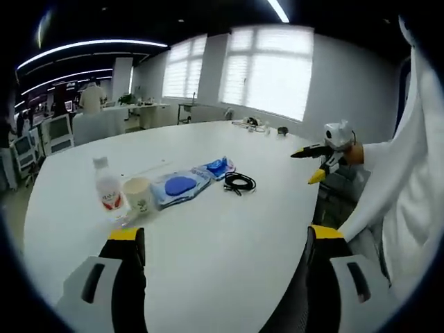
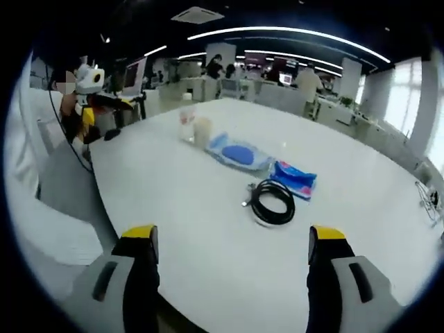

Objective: Arrange the tabletop items into an orderly group along one side of the table until the central work area is clear of visible clutter.

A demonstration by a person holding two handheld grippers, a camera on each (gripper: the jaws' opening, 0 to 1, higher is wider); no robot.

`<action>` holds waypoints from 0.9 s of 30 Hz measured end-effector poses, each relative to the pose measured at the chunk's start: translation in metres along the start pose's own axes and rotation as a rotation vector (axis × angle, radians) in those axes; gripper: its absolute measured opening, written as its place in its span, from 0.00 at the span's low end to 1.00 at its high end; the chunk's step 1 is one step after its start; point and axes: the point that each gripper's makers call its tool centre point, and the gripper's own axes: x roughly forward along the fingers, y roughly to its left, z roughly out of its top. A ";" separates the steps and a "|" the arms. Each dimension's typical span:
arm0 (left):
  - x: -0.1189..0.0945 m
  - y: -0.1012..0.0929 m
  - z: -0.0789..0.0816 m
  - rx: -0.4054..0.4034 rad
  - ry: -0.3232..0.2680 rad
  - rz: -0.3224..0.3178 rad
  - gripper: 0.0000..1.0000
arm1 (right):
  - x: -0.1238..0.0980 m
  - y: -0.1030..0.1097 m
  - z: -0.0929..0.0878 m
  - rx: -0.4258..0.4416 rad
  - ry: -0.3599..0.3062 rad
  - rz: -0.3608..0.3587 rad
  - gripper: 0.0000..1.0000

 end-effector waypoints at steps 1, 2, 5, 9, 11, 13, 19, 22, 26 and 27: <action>0.001 -0.002 -0.002 -0.003 0.003 0.000 1.00 | -0.001 0.000 -0.003 -0.005 0.006 -0.002 0.90; 0.003 -0.004 -0.005 -0.002 0.008 0.001 1.00 | -0.003 0.000 -0.007 -0.011 0.013 -0.003 0.91; 0.005 -0.011 -0.010 -0.011 0.015 0.001 1.00 | -0.007 -0.001 -0.013 0.006 0.020 0.002 0.92; 0.007 -0.012 -0.012 -0.022 0.007 0.016 1.00 | -0.006 -0.008 -0.016 0.016 0.011 0.004 0.91; 0.008 -0.014 -0.012 -0.025 0.007 0.019 1.00 | -0.005 -0.007 -0.017 0.006 0.015 0.008 0.91; 0.009 -0.015 -0.012 -0.024 0.005 0.021 1.00 | -0.003 -0.006 -0.016 0.000 0.016 0.018 0.91; 0.012 -0.020 -0.010 -0.024 0.004 0.032 1.00 | 0.001 -0.007 -0.013 -0.018 0.003 0.030 0.90; 0.012 -0.020 -0.010 -0.027 0.001 0.040 1.00 | 0.003 -0.007 -0.014 -0.017 0.004 0.041 0.90; 0.012 -0.020 -0.012 -0.033 -0.003 0.055 1.00 | 0.005 -0.011 -0.016 -0.026 0.007 0.053 0.90; 0.012 -0.020 -0.012 -0.036 -0.003 0.057 1.00 | 0.005 -0.011 -0.016 -0.029 0.006 0.054 0.90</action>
